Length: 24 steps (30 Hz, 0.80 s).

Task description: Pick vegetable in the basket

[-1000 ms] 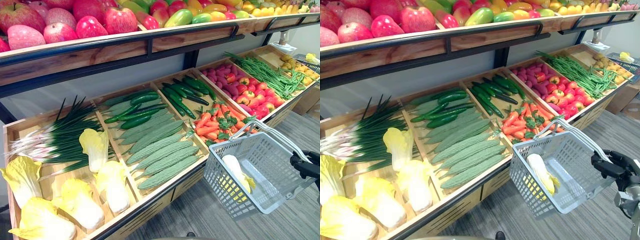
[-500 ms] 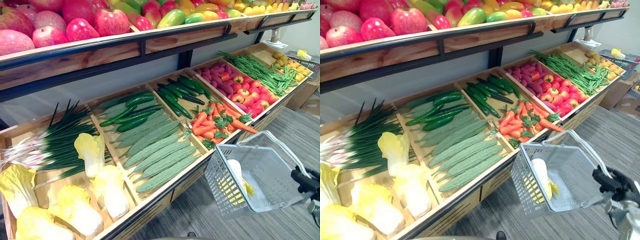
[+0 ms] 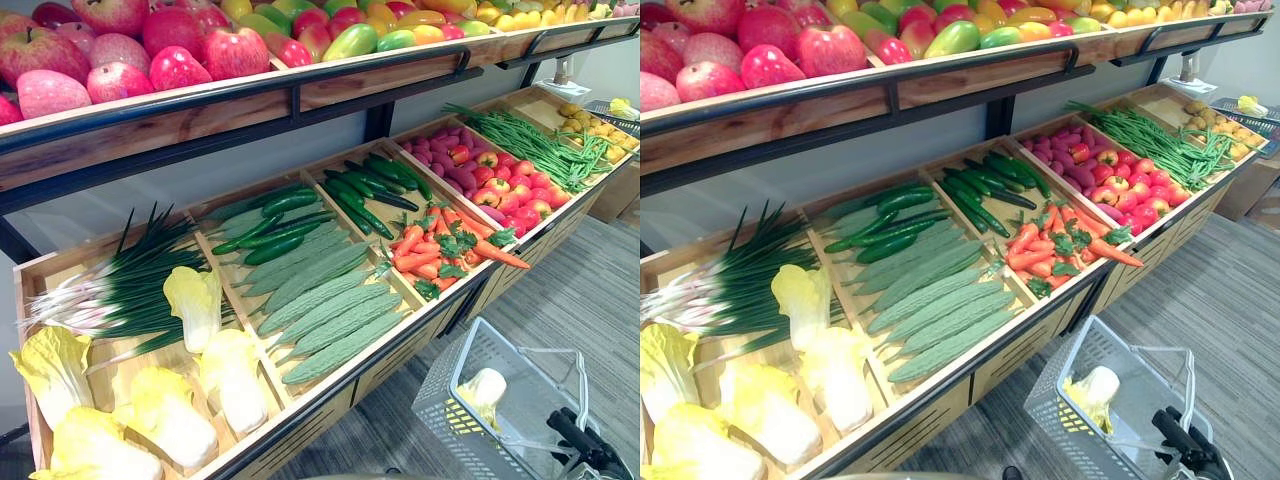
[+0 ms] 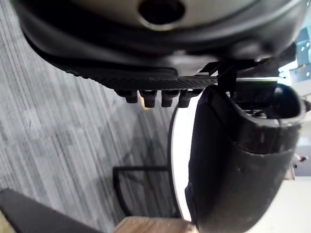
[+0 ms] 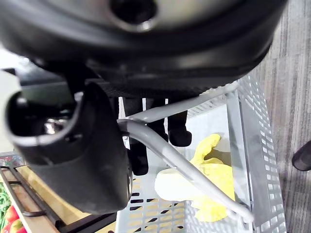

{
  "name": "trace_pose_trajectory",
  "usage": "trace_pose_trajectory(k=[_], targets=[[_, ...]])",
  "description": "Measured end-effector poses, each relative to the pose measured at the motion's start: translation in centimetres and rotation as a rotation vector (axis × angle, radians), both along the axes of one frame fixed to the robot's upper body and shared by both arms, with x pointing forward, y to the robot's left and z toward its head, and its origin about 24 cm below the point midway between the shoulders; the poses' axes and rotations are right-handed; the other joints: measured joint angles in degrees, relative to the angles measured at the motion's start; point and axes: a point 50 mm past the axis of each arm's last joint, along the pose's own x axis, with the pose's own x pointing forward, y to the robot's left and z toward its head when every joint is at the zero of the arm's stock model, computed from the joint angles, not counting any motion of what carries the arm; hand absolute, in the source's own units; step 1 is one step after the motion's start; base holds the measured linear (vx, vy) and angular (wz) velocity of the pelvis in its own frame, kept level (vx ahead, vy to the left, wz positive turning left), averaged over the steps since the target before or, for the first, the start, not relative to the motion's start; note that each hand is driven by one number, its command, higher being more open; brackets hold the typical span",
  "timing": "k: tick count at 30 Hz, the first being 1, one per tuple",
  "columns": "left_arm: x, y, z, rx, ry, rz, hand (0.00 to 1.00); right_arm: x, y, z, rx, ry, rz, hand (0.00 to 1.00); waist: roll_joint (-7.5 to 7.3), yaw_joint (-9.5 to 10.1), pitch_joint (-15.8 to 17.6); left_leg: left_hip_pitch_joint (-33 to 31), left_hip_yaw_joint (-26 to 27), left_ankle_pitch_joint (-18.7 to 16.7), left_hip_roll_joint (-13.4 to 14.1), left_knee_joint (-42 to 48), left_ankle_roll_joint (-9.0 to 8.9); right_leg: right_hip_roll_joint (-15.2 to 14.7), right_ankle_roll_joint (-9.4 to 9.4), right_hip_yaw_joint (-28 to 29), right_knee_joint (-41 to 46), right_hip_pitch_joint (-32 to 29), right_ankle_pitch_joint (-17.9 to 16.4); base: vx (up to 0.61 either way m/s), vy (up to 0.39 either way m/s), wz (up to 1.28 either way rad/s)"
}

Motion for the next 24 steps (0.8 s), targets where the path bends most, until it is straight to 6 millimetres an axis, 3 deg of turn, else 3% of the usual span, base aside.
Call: trace_pose_trajectory(k=[2, 6, 13, 18, 21, 24], targets=[[0.1, -0.2, 0.0, -0.006, 0.064, 0.085, 1.0, -0.1, 0.0, -0.1, 0.004, 0.0, -0.009, 0.0, 0.0, -0.03, -0.01, 0.05, -0.23, 0.14, -0.22, -0.33, 0.32, -0.17, -0.14, -0.22, 0.01, 0.02, -0.15, 0.04, 0.005, 0.05], [-0.5, -3.0, -0.8, -0.111, 0.157, 0.283, 1.0, 0.1, 0.0, -0.2, 0.02, -0.016, -0.027, 0.0, -0.74, -0.05, -0.57, 0.81, -1.75, 0.32, -0.52, -1.17, 0.68, -0.46, -0.12, -1.65, 0.28, 1.04, -1.18, 0.04, 0.005, 0.17], [-1.8, -3.1, -0.5, -0.104, 0.166, 0.411, 1.0, 2.5, -0.7, 0.7, 0.003, -0.071, -0.003, 0.0, -0.66, 0.15, -1.37, 1.64, -3.05, 0.42, -0.58, -1.98, 0.82, -0.69, 0.78, -2.95, 2.03, 1.26, -2.86, 0.04, -0.003, 0.12], [-1.0, -3.0, -1.0, -0.088, 0.053, 0.301, 1.0, 2.9, -0.8, 0.8, 0.007, -0.077, 0.0, 0.0, -0.37, 0.21, -1.32, 1.77, -3.39, 0.42, -0.5, -2.3, 0.82, -0.66, 0.86, -3.39, 2.0, 1.49, -3.2, 0.02, -0.011, 0.04], [0.6, -3.1, -1.8, -0.094, -0.079, 0.139, 1.0, 2.8, -0.7, 0.6, 0.016, -0.079, 0.007, 0.0, -0.09, 0.14, -1.13, 1.78, -3.35, 0.42, -0.52, -2.34, 0.82, -0.67, 0.87, -3.37, 1.98, 1.46, -3.21, 0.0, 0.0, 0.0], [3.3, -4.7, -3.0, -0.169, -0.286, -0.172, 1.0, 3.0, -0.5, 0.6, 0.047, -0.118, 0.014, 0.0, 0.58, -0.08, -0.77, 1.95, -2.88, 0.43, -0.46, -2.29, 0.81, -0.57, 0.91, -2.89, 2.08, 0.98, -3.18, 0.0, -0.013, -0.05]])
